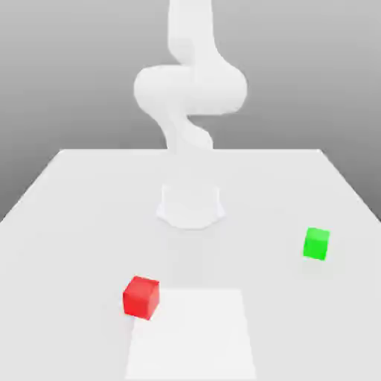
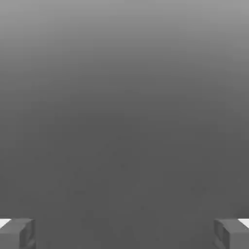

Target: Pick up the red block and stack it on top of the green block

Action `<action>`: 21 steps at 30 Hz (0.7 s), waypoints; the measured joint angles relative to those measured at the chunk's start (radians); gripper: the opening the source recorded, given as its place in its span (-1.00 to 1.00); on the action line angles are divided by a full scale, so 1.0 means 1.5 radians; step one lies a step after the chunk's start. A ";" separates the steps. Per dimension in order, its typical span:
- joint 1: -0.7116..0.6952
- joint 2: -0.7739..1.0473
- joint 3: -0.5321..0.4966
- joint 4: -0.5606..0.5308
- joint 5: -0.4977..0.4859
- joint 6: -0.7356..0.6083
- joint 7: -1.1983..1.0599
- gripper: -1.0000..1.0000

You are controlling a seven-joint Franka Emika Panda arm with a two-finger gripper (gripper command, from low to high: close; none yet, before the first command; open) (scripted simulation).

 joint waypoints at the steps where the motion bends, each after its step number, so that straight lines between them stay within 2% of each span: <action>1: -0.004 0.024 -0.004 -0.018 0.000 0.016 0.002 0.00; 17: -0.077 0.423 -0.063 -0.302 -0.007 0.281 0.045 0.00; 21: -0.084 0.524 -0.060 -0.314 0.015 0.360 0.032 0.00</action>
